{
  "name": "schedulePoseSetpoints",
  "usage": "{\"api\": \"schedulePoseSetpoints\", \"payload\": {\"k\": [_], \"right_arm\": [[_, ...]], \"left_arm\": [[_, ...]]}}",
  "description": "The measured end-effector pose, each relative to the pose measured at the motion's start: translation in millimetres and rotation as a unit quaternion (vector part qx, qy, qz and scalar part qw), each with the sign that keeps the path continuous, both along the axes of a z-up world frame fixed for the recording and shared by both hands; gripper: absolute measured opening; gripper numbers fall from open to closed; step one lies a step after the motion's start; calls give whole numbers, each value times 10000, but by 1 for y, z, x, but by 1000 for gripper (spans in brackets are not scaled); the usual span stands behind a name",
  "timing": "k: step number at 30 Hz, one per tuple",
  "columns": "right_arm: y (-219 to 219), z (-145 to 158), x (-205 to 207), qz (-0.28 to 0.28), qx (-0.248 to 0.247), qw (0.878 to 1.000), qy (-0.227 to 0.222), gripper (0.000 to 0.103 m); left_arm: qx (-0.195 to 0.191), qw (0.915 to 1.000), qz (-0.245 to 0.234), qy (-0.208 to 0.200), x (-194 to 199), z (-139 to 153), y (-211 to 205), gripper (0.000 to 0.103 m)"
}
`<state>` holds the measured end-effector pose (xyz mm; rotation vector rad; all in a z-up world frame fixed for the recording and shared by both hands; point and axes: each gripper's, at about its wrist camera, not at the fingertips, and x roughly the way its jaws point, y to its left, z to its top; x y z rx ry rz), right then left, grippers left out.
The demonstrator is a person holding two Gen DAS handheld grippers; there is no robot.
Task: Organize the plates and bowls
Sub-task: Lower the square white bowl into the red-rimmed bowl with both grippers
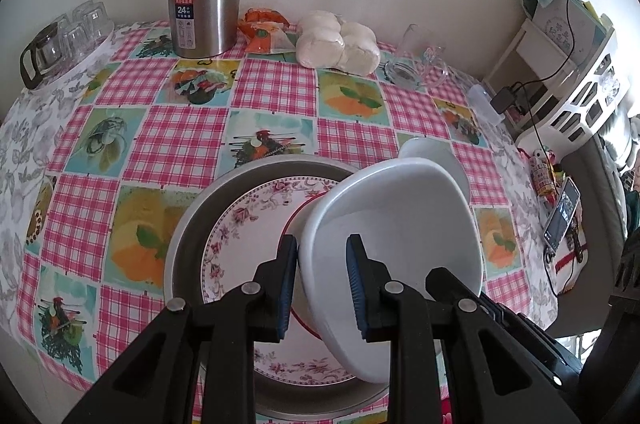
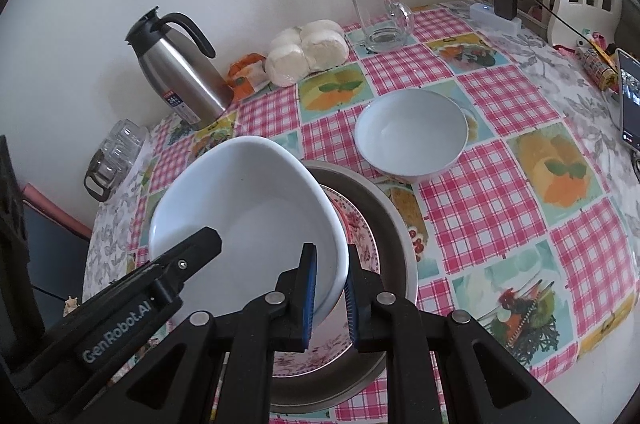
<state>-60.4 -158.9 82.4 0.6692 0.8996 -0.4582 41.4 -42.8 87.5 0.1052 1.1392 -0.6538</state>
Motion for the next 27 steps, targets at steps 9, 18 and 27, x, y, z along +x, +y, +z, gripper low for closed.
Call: {"api": "schedulePoseSetpoints", "payload": {"k": [9,18,27], "right_arm": [[-3,-6,2,-33,58,10000,44,19],[-5,5,-2,-95,-65,9999,-108,19],[-14,-9,-3,-197,169,9997,25,27]], "left_arm": [[4,9999,99,-61,2,1,3,26],[-9,9997,243,-15,5,0,7,26],[-132,9984,533,125,15,-1,21,28]]}}
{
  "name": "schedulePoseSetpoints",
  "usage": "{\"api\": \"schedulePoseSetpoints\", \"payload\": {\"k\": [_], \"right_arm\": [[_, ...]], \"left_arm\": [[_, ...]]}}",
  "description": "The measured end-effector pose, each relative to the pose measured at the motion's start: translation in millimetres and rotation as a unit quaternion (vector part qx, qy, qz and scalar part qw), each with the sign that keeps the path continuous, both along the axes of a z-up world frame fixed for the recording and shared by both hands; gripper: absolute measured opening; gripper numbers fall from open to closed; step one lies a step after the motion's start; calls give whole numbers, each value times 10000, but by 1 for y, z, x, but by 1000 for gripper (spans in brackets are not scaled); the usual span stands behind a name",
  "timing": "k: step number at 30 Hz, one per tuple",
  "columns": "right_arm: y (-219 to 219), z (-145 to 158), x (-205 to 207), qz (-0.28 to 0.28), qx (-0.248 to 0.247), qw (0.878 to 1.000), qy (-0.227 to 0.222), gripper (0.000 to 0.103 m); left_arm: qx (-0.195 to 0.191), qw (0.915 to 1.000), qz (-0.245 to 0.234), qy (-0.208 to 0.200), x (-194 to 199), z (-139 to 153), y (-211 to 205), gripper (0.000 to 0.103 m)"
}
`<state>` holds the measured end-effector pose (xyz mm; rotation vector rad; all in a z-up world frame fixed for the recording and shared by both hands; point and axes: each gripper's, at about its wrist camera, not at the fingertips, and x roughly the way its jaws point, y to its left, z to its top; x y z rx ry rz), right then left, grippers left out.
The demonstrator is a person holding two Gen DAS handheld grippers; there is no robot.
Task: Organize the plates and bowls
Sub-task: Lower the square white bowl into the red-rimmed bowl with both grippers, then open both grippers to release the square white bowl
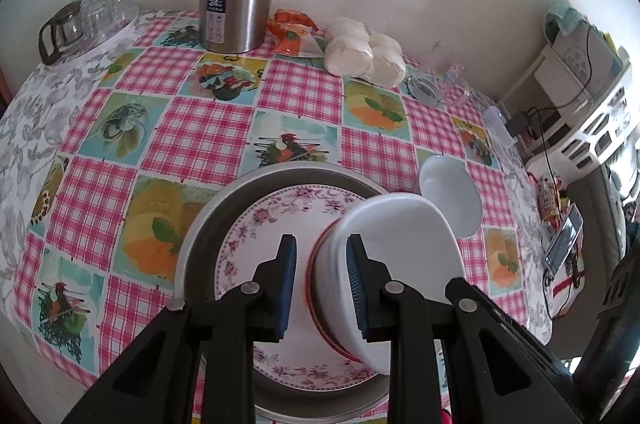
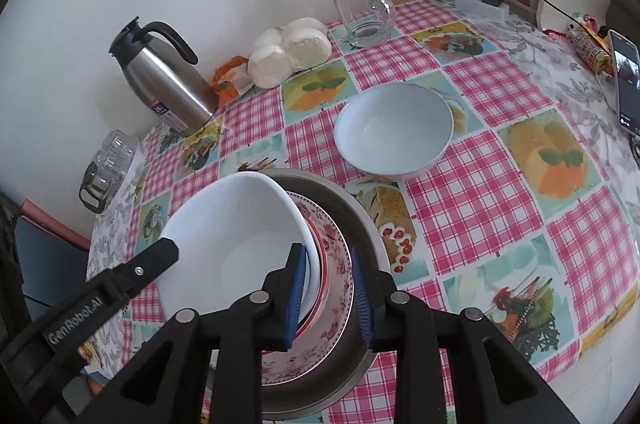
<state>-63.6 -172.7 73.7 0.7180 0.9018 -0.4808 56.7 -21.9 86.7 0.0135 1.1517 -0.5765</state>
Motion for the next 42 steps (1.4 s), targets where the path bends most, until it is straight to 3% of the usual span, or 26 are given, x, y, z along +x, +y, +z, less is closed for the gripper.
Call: {"api": "schedulePoseSetpoints", "payload": {"k": [3,6,12,17,22,25,28,42], "right_arm": [[0,-5,2,44,97,9999,44,27],[0,-9,5,98,166,9998,39,27],[1,-15,7,139,303,9994,49,27],[1,-19,9,141,354,9993,58,29],[2,-22,12,175,391,9991,67,29],[6,-24,15,265,444,9986,74,29],[11,-23,18,344,316,9988,138,32],[30,-20,29,752,187,9970,89,30]], "left_arm": [[-180,9996,157,174,8,-3,11,43],[-310,9988,195,332,10,-6,15,44],[-392,9988,185,228,10,3,21,44],[-326,9949,930,205,28,-2,47,44],[-145,9875,1417,673,44,-34,65,44],[-114,9832,1504,1027,48,-56,68,37],[-138,9813,1596,1071,49,-60,70,29],[-391,9831,1489,988,59,-63,65,29]]}}
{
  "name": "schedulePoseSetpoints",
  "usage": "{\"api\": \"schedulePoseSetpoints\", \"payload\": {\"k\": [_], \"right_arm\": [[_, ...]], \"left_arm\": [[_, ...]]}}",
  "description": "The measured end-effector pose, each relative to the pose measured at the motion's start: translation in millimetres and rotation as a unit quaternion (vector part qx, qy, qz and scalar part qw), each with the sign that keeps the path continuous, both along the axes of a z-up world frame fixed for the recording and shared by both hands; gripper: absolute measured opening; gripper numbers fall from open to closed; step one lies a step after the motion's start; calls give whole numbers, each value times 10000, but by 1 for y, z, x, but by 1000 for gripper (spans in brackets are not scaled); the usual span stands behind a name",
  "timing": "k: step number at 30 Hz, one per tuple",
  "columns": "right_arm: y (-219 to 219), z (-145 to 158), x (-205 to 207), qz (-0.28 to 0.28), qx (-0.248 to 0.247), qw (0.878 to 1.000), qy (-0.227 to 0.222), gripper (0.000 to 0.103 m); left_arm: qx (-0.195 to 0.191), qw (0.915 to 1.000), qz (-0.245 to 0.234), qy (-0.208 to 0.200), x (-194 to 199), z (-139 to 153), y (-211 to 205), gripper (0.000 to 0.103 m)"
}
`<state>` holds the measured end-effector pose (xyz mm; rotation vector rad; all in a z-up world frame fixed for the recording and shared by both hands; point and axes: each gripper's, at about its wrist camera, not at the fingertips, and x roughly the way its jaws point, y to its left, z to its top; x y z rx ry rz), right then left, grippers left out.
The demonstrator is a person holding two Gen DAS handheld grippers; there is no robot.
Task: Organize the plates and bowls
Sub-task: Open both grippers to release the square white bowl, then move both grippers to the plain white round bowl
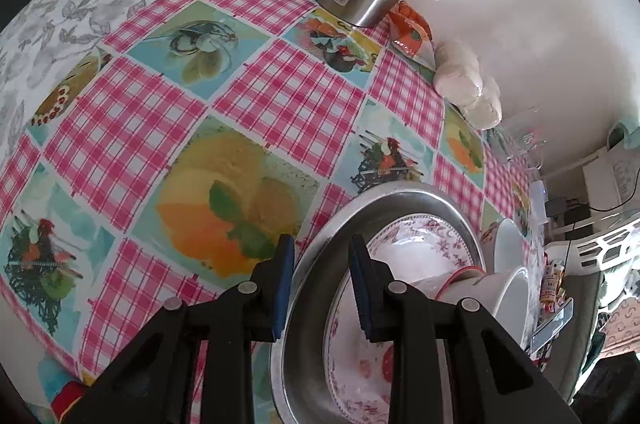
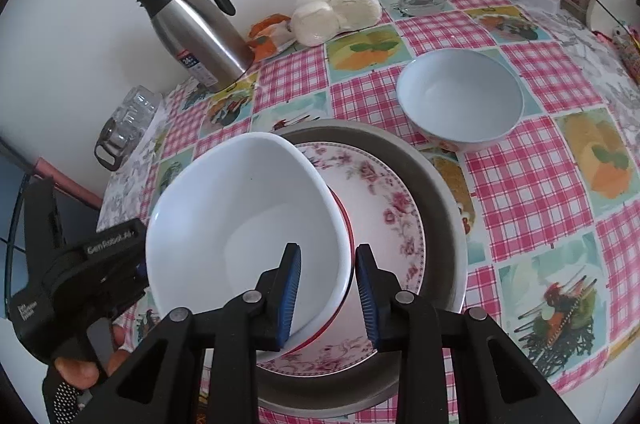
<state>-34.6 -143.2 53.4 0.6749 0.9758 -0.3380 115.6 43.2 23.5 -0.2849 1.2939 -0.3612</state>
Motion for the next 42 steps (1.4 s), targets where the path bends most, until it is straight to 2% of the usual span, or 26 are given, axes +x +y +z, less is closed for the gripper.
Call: {"api": "schedulePoseSetpoints", "payload": {"k": [12,15,22,23,25,28,30,32,33,34,39,42], "right_arm": [[-2,-1,0,-37,-14,10000,35,31],[-4,4,-2,-100,-170,9998,42,31],[-11,17,-11,-236,-253,9993,-159,31],[-13,18,-12,-270,-252,9992,-170,31],[-17,19,-15,-348,-234,9989,-194,36],[-22,19,-18,-438,-221,9986,-200,46],[-23,22,-20,-442,-236,9985,-232,48],[-25,25,-22,-465,-273,9981,-294,51],[-26,27,-24,-473,-283,9979,-345,55],[-26,29,-24,-478,-279,9977,-379,58],[-34,31,-29,-618,-307,9966,-440,70],[-40,27,-33,-734,-285,9961,-388,76]], "left_arm": [[-80,9998,-141,-67,6,-1,-8,29],[-34,9999,-150,-77,4,2,-9,29],[174,9981,-221,-543,-4,30,-9,30],[208,9978,-226,-587,-4,33,-8,32],[279,9972,-225,-657,-7,39,-7,48],[368,9964,-201,-735,-10,44,-7,54],[442,9953,-263,-815,-12,48,-9,54],[497,9944,-328,-878,-15,51,-13,64],[515,9939,-353,-910,-17,52,-14,75],[531,9934,-377,-947,-18,53,-16,79],[728,9892,-470,-1185,-23,59,-23,81],[864,9867,-521,-1277,-26,59,-27,93]]}}
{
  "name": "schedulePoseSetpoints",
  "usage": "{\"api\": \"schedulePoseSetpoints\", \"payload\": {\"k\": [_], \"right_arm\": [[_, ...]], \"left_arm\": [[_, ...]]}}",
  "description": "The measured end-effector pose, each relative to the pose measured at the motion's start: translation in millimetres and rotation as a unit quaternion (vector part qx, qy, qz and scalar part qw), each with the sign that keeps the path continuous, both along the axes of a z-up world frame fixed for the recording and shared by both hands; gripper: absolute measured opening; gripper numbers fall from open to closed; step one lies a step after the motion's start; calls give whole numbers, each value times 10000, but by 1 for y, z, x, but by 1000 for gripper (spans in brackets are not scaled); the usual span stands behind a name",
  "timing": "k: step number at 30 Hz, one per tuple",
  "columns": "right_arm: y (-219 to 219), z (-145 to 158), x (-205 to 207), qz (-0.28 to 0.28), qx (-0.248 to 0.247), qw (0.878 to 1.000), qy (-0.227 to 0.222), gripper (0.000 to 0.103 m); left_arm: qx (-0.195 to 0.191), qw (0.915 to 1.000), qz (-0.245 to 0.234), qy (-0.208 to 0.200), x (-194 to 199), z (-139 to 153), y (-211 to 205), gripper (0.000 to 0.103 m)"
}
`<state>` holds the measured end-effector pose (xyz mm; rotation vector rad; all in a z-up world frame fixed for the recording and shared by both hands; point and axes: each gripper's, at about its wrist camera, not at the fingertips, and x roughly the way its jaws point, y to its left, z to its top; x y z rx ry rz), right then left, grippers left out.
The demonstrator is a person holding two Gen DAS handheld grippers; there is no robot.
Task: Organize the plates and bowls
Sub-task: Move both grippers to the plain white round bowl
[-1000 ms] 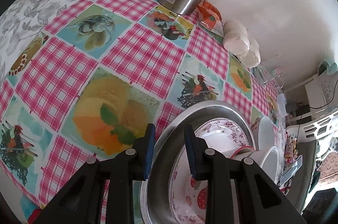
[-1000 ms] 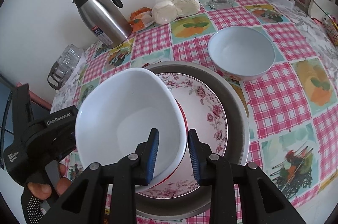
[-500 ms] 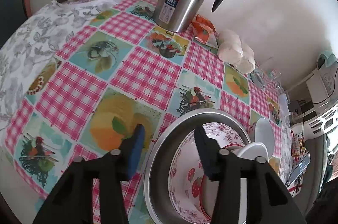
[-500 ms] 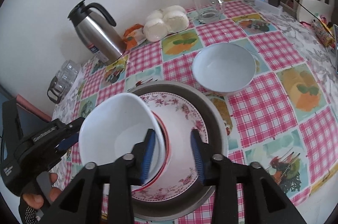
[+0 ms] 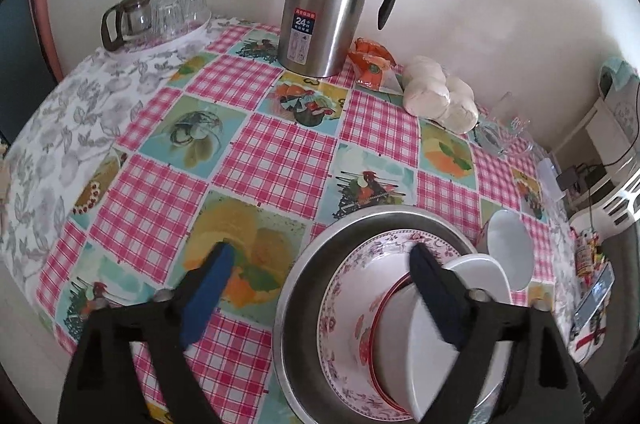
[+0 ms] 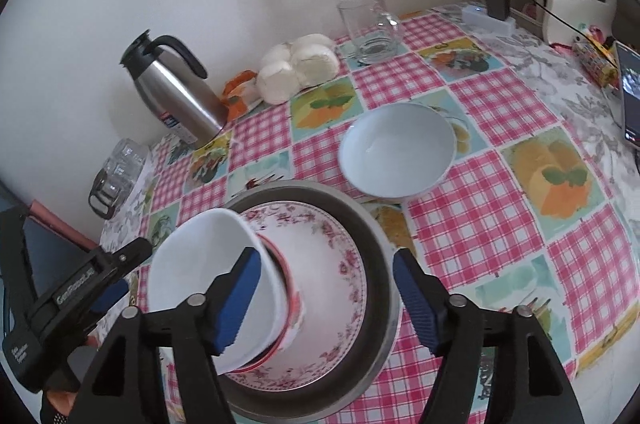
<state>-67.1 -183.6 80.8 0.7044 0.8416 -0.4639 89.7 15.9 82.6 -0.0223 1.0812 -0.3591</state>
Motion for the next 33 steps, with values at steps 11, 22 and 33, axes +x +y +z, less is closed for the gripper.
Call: {"api": "schedulePoseSetpoints", "payload": {"k": [11,22,33], "right_arm": [[-15,-2,-9,-202,-144,9997,8,102],[-32,0,-22,-284,-82,9995,-127,103],[-60,-4,-35,-606,-97,9981,10,103]], "left_arm": [[184,9995,-12,-268,-9,5,-9,98],[-176,9983,-22,-556,-18,21,-18,101],[-672,9924,-570,-856,-30,49,-57,101]]}}
